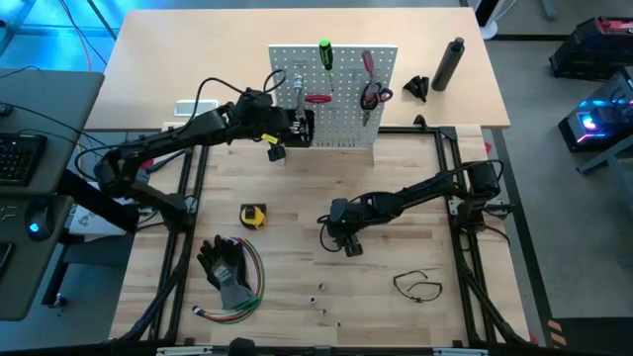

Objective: Hang tools onto peg board
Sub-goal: Put the silver socket into the black bin on the white peg board

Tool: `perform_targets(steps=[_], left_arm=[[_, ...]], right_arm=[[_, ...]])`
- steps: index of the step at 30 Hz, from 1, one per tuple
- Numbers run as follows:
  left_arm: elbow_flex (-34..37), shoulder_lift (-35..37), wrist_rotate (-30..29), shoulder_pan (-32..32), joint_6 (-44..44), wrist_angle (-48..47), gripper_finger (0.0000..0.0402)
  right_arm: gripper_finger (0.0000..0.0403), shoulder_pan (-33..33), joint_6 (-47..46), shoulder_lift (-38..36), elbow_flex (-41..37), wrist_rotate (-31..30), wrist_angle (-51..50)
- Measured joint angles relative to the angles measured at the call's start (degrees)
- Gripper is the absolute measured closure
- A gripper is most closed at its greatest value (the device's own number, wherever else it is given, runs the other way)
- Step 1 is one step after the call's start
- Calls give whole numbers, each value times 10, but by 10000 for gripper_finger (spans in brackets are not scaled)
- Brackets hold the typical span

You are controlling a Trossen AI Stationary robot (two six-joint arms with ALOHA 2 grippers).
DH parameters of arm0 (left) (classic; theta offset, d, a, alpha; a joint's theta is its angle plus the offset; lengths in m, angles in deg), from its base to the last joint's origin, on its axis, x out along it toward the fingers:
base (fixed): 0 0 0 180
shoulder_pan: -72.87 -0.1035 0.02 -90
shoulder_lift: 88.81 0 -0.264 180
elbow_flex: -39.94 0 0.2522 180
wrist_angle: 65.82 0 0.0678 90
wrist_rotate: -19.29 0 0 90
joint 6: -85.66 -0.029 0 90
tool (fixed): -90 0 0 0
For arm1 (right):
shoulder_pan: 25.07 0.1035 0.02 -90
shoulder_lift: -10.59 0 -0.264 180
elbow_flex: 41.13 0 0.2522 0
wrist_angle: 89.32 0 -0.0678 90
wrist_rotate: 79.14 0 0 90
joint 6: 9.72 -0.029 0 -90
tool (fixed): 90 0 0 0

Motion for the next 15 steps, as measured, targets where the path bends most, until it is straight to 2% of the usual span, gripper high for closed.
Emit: perform_targets(steps=[8,15], left_arm=[[0,46,-33,13,21,-63,259],[0,93,-58,49,55,-131,259]], right_arm=[[217,0,-17,0,0,14,0],[217,9,-28,0,0,25,7]])
